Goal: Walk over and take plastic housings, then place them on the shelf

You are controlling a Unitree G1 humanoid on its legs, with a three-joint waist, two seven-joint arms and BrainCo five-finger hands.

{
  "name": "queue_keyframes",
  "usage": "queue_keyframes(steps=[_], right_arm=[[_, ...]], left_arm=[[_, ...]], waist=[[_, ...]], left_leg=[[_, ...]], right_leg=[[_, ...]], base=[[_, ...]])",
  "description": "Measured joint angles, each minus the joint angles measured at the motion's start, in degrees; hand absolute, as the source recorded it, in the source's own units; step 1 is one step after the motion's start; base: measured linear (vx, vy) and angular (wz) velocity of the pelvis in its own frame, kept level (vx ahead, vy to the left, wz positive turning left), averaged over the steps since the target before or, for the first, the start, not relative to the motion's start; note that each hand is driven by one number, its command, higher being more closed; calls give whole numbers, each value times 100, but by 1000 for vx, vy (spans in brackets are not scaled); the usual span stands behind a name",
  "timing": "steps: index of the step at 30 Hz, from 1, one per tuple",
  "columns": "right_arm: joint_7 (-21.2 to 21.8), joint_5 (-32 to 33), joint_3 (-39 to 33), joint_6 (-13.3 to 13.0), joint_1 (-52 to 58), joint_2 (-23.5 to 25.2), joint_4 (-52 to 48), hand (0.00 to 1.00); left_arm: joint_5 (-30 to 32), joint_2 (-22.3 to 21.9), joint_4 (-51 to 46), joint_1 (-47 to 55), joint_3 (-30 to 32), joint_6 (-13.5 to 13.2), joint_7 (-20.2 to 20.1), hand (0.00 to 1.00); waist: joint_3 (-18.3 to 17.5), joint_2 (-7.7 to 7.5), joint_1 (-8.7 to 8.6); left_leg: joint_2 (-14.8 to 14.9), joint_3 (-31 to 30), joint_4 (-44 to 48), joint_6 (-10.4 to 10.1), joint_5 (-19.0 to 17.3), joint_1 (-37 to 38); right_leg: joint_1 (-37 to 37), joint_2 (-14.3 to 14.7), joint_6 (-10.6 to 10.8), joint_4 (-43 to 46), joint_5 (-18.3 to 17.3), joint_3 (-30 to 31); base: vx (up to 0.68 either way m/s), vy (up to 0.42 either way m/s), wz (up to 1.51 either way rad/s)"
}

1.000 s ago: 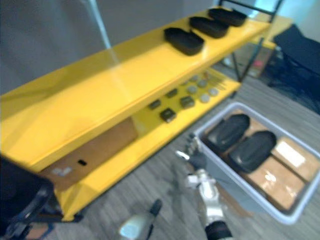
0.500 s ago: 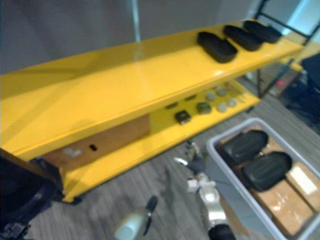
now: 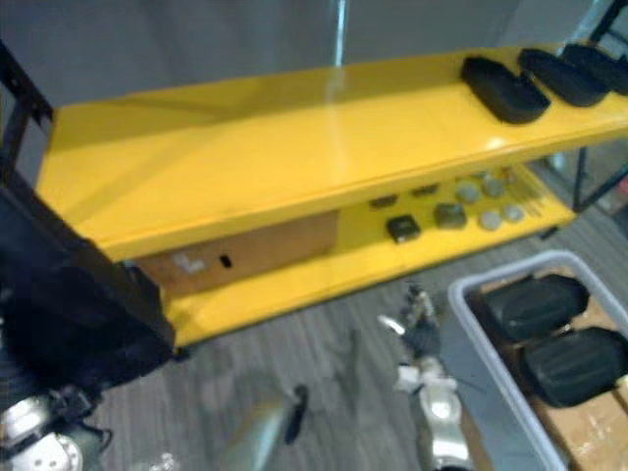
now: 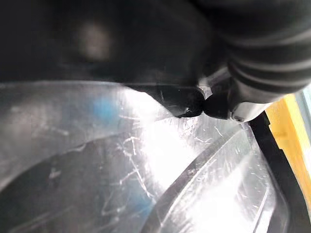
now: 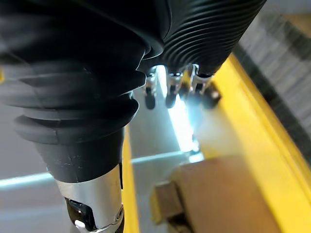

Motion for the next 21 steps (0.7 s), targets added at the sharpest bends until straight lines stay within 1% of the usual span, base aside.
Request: queue_keyframes(steps=[1,2,3,4,5,6,10,13,14,15,17,18,19,21], right_arm=[[-35,-10,-22,-1,-123,-47,-24,0],[-65,-11,-21,-1,-180,-67,-34,0],[-132,-15,-20,-2,-291,-88,-146,0],[-145,-24,-20,-8,-341,-90,-196,0],[-212,-87,-33,-23,-417,-126,-328,0],[-241,-115,-35,-31,-450,-164,-364,0],[-255,-118,-150,-29,-551,-285,-431,0],[-249,-118,-273,-19,-387,-282,-622,0],[-240,-130,-294,-19,-306,-282,-661,0],[-229,-205,-327,-11,-235,-280,-670,0],[-88,-418,-385,24,-90,-276,-758,0],[-51,-467,-381,25,-76,-275,-787,0],[66,-469,-378,26,-41,-268,-846,0],[188,-461,-364,27,7,-233,-864,0]], left_arm=[[-4,71,-27,-79,-159,8,-71,100],[-5,132,-43,-119,-240,8,-99,100],[-3,298,-111,-176,-406,4,-136,100],[-6,355,-140,-189,-457,4,-130,100],[2,460,-164,-302,-564,4,-124,100],[3,489,-163,-373,-605,4,-124,100],[1,673,-162,-630,-754,11,-155,100],[1,701,-163,-656,-835,27,-259,100],[-5,745,-163,-648,-867,51,-273,100],[-5,783,-162,-649,-923,111,-301,100],[-1,842,-163,-589,-1037,279,-331,100],[-2,841,-163,-553,-1037,316,-331,100],[-1,839,-164,-493,-1040,411,-330,100],[0,824,-168,-419,-1034,496,-329,100]], waist=[[36,85,-32],[43,103,-48],[63,136,-80],[71,151,-125],[106,207,-178],[116,223,-192],[239,302,-465],[286,329,-555],[312,332,-625],[322,332,-641],[324,329,-729],[325,327,-749],[328,323,-759],[343,295,-753]], left_leg=[[62,54,-104,-13,107,7],[90,85,-181,-15,164,23],[166,165,-454,-34,324,98],[194,185,-548,-46,393,109],[254,226,-719,-56,508,118],[290,274,-813,-63,569,125],[356,423,-1395,-170,898,380],[356,446,-1616,-209,993,520],[358,443,-1692,-226,1026,566],[356,442,-1756,-248,1046,609],[337,444,-1817,-219,1098,648],[335,449,-1817,-219,1098,652],[331,460,-1815,-214,1091,675],[308,462,-1724,-195,1008,712]], right_leg=[[-108,11,82,25,62,105],[-169,10,97,44,78,153],[-330,12,61,87,118,291],[-391,15,36,105,133,326],[-546,14,22,181,140,424],[-640,13,18,235,138,479],[-919,-7,-36,495,107,760],[-981,-18,-72,575,76,860],[-984,-16,-86,581,66,875],[-988,-14,-97,582,58,899],[-990,-13,-101,575,51,909],[-988,-13,-100,568,51,913],[-964,-17,-99,553,52,914],[-857,-30,-99,503,53,903]], base=[[-67,47,-34],[-88,48,-43],[-74,24,-35],[-88,30,-39],[-61,27,-28],[-80,26,-36],[-63,-32,-30],[-11,-52,-21],[6,-41,-9],[24,-63,-10],[46,-56,-7],[55,-36,-6],[49,-28,-6],[67,-29,-2]])
